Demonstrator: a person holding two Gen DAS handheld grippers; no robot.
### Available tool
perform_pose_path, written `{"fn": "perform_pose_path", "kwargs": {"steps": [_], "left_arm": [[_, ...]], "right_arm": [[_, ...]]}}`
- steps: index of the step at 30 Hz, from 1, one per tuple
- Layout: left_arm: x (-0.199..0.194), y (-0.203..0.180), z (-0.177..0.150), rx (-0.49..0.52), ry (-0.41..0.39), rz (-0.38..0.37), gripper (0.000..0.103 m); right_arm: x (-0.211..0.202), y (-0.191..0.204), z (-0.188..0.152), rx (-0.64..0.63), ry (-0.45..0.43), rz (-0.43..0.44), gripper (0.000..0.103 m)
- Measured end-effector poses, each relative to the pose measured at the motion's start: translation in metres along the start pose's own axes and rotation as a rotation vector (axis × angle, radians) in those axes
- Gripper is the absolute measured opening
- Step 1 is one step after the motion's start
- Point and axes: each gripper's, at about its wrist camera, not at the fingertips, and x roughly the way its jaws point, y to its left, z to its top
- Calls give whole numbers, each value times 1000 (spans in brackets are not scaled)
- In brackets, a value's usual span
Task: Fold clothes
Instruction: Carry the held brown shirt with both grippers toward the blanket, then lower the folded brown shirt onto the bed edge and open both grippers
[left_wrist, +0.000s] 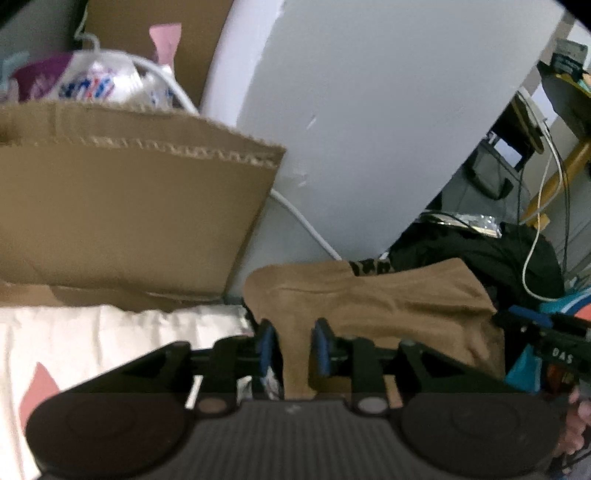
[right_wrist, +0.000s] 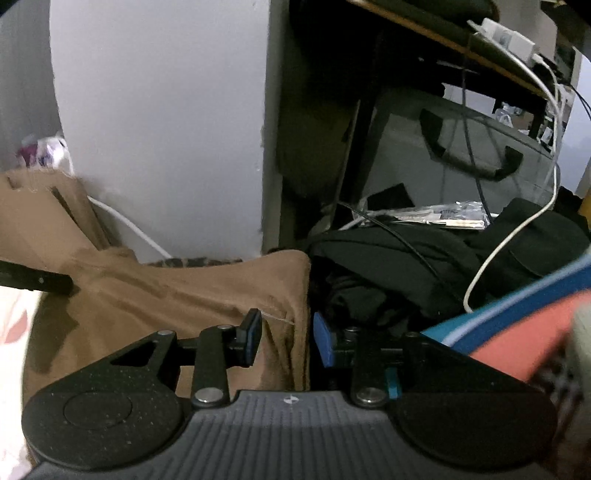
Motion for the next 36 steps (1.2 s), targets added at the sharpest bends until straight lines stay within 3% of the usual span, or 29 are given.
{"fn": "perform_pose_path", "kwargs": {"steps": [4, 7, 15, 22, 29, 36], "left_arm": [[-18, -4, -1, -3, -72, 12, 26], [-23, -9, -1, -11, -80, -15, 27], [7, -23, -12, 13, 8, -55, 26], [25, -19, -28, 38, 86, -37, 26], [26, -19, -19, 55, 71, -26, 25], [60, -20, 3, 82, 109, 24, 25]], "right_arm": [[-4, 6, -9, 24, -30, 31, 22], [8, 16, -14, 23, -14, 50, 22], [63, 7, -23, 116, 68, 18, 19], [92, 3, -20, 161, 118, 31, 19], [75, 0, -8, 190, 91, 90, 23], [65, 22, -14, 162, 88, 158, 23]]}}
